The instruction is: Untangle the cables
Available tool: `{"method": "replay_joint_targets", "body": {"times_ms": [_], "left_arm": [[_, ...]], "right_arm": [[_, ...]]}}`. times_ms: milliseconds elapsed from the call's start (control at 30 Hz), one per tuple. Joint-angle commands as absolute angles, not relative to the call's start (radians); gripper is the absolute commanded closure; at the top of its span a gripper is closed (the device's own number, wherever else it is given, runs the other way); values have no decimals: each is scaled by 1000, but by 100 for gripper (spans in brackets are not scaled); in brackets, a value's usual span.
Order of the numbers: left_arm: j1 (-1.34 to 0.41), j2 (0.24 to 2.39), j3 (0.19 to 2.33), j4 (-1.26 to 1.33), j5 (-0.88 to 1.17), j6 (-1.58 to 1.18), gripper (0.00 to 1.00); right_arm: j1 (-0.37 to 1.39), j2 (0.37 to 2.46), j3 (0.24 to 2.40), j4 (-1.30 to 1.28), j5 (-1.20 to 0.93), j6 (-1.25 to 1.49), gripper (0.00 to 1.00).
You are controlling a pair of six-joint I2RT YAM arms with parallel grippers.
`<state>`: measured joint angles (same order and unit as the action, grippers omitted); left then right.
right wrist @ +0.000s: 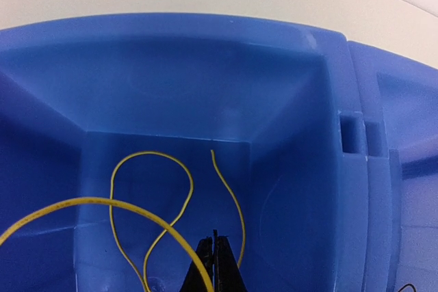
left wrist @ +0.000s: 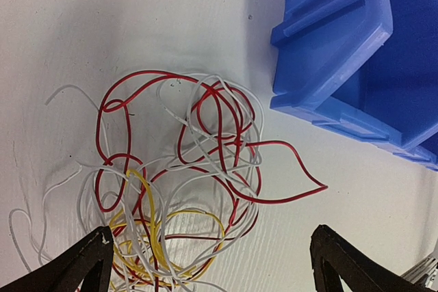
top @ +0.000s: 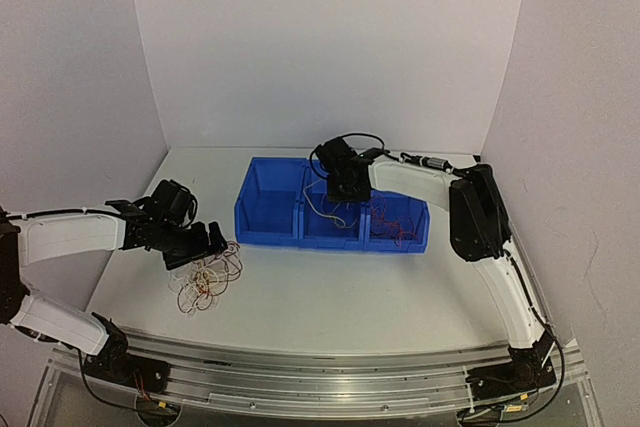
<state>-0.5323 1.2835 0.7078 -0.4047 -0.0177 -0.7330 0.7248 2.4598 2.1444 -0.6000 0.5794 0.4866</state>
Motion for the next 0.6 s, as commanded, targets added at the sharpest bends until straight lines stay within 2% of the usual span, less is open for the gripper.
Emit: {"method": "replay_joint_targets", "body": {"times_ms": [0, 100, 233, 267, 567], "left_arm": [[-537, 1275, 722, -416, -9, -738, 0], [-537, 1278, 724, -414, -6, -738, 0], [-537, 1285, 728, -409, -5, -737, 0], [-537, 1288, 729, -408, -4, -737, 0], [-537, 1292, 733, -402, -3, -737, 0]], "right_arm": [[711, 2488, 2190, -630, 553, 482, 100], [707, 2475, 2181, -634, 524, 478, 98], [708, 2439, 2181, -635, 467, 466, 77], [709, 2429, 2181, -634, 461, 464, 74], [713, 2343, 2182, -636, 392, 448, 66]]}}
